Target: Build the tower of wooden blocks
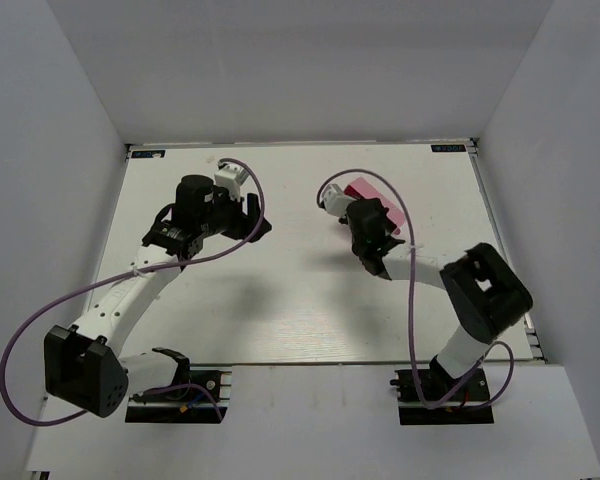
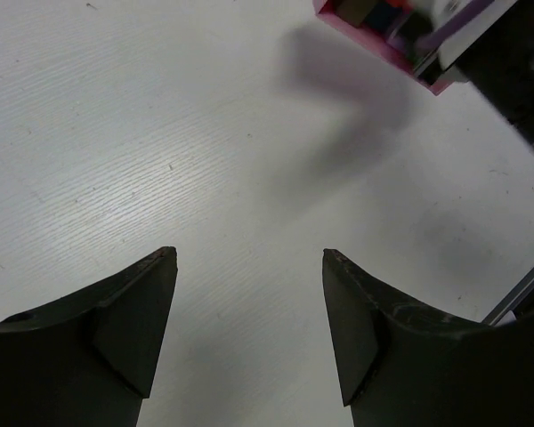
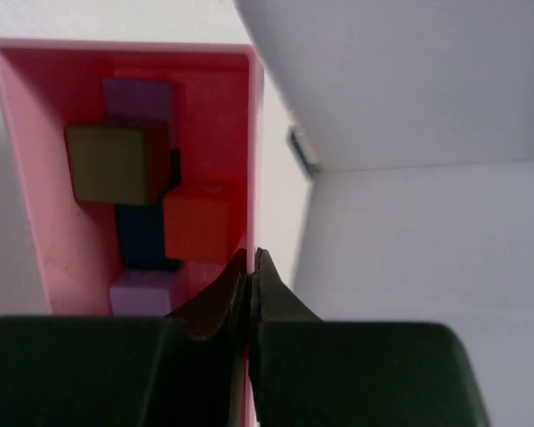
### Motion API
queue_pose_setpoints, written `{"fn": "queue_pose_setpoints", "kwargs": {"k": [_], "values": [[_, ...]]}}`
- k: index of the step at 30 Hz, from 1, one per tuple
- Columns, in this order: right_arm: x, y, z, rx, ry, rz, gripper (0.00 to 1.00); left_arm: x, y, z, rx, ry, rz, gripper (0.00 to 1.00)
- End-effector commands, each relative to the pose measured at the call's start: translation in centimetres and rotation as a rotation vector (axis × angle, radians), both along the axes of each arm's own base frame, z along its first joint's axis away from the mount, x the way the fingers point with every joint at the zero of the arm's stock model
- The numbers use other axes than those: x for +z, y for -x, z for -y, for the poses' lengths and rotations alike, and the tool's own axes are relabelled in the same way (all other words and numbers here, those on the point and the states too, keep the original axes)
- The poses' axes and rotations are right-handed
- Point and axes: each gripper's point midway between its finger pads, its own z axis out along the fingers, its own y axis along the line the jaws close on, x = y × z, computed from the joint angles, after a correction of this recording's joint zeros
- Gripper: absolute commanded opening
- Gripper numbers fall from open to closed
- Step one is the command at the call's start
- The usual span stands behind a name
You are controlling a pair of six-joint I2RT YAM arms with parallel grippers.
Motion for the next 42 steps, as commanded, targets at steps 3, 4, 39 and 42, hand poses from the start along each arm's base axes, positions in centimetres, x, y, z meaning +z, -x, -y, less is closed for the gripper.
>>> {"fn": "queue_pose_setpoints", "kwargs": {"k": [3, 4, 39, 42], "values": [[9.9, 1.2, 1.2, -0.142, 0.209, 0.554, 0.00, 1.2, 0.3, -0.5, 0.019, 0.000, 0.055, 0.76], [10.2, 1.5, 0.6, -0.122, 0.272, 0.577, 0.00, 1.5, 0.3, -0.5, 0.019, 0.003, 0.063, 0.76], [-3.8, 2.3, -0.7, -0.042, 0.242, 0.176, 0.52, 2.0, 0.2, -0.8, 0.028, 0.010, 0.080, 0.76], [-4.2, 2.7, -0.5, -0.040, 0.256, 0.166, 0.55, 2.0, 0.0, -1.1, 0.038, 0.009, 0.080, 0.76]]}}
